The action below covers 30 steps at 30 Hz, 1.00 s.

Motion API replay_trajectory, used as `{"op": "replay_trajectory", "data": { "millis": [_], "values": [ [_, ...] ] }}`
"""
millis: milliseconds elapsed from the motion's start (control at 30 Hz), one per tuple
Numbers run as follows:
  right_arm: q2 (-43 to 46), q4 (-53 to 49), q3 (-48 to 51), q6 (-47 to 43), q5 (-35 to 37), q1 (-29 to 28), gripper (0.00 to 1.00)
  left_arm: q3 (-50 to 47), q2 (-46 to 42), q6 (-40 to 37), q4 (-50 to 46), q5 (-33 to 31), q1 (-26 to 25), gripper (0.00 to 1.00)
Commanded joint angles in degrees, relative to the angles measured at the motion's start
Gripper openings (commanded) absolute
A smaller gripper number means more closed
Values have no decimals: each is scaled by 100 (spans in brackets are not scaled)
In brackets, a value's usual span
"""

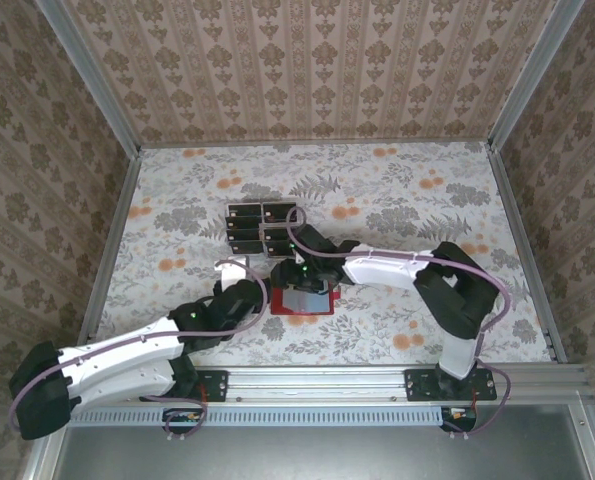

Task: Put the credit cards into the card holder
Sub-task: Flip over the card slot on the card holder.

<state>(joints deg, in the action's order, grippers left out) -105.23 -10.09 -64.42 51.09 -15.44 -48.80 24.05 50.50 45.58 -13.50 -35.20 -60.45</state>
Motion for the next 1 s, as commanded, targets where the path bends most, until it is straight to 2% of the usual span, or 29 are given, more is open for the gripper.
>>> {"op": "replay_trajectory", "data": {
  "millis": [0, 200, 567, 633, 767, 967],
  "values": [
    [-260, -273, -278, 92, 84, -112, 61, 178, -85, 249, -492, -57, 119, 69],
    [-158, -379, -286, 131, 262, -150, 61, 136, -231, 214, -552, -3, 213, 70],
    [380, -1271, -463, -427, 1043, -108, 61, 240, -295, 174, -748, 273, 612, 72],
    [504, -1492, -564, -620, 1190, 6, 61, 377, -278, 42, -775, 469, 874, 74],
    [674, -1701, -756, -964, 1185, 441, 61, 743, -196, -324, -754, 1136, 1764, 80],
    [532, -1874, -1248, -1417, 985, 1021, 61, 1333, 435, -825, -503, 2417, 3373, 100]
  ]
}}
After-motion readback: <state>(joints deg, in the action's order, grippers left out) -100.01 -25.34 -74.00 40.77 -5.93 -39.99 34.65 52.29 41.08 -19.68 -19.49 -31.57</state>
